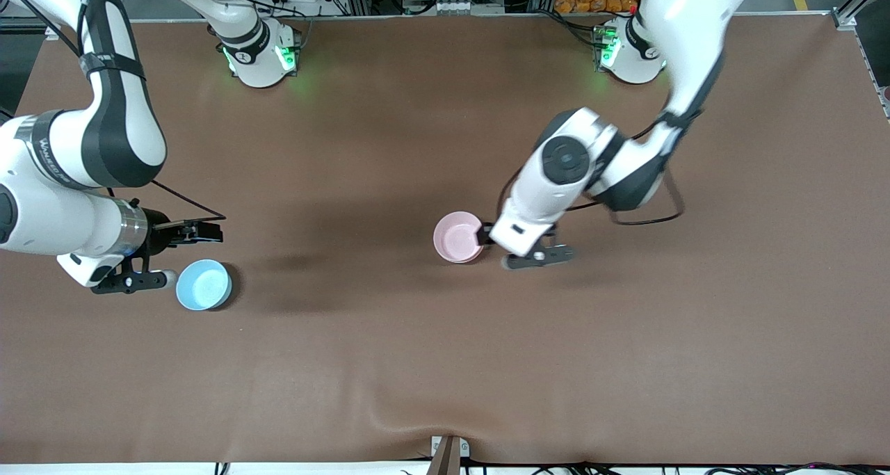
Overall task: Stack pink and blue bowls on white bowl
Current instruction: 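Withdraw the left gripper while the right gripper reaches the blue bowl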
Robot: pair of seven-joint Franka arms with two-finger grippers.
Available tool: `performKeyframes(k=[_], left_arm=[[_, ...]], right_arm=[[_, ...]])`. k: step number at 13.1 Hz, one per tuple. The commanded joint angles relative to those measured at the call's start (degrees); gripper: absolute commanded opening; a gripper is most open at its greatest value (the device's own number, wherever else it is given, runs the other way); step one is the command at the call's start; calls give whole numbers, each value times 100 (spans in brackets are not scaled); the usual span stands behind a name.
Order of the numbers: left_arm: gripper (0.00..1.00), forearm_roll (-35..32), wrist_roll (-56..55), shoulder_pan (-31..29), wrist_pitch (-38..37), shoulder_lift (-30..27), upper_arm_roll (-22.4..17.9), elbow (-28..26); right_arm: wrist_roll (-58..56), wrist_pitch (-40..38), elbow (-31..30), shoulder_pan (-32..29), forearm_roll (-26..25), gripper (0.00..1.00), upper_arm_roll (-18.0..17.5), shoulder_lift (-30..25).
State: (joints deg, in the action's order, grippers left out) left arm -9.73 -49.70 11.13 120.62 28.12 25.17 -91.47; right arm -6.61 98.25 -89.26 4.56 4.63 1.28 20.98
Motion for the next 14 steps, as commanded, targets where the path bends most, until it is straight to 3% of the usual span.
performKeyframes(k=[1, 3, 7, 11, 14], left_arm=[[100, -134, -102, -119, -1212, -535, -3, 417], [100, -143, -93, -224, -1873, -693, 6, 761], [100, -135, 90, -540, -2367, -1342, -21, 780], [100, -64, 1223, -1120, -3016, -1801, -21, 771], [100, -64, 1454, -1279, -3141, -2020, -55, 771]], right_arm=[[-1319, 430, 58, 45, -304, 100, 30, 177], [-1676, 555, 67, 1, -304, 100, 30, 431], [-2491, 1072, 75, -324, -296, 100, 30, 1494], [-3554, 1531, 128, -412, -401, 100, 47, 1777], [-4635, 1803, 146, -719, -331, 100, 47, 1900]])
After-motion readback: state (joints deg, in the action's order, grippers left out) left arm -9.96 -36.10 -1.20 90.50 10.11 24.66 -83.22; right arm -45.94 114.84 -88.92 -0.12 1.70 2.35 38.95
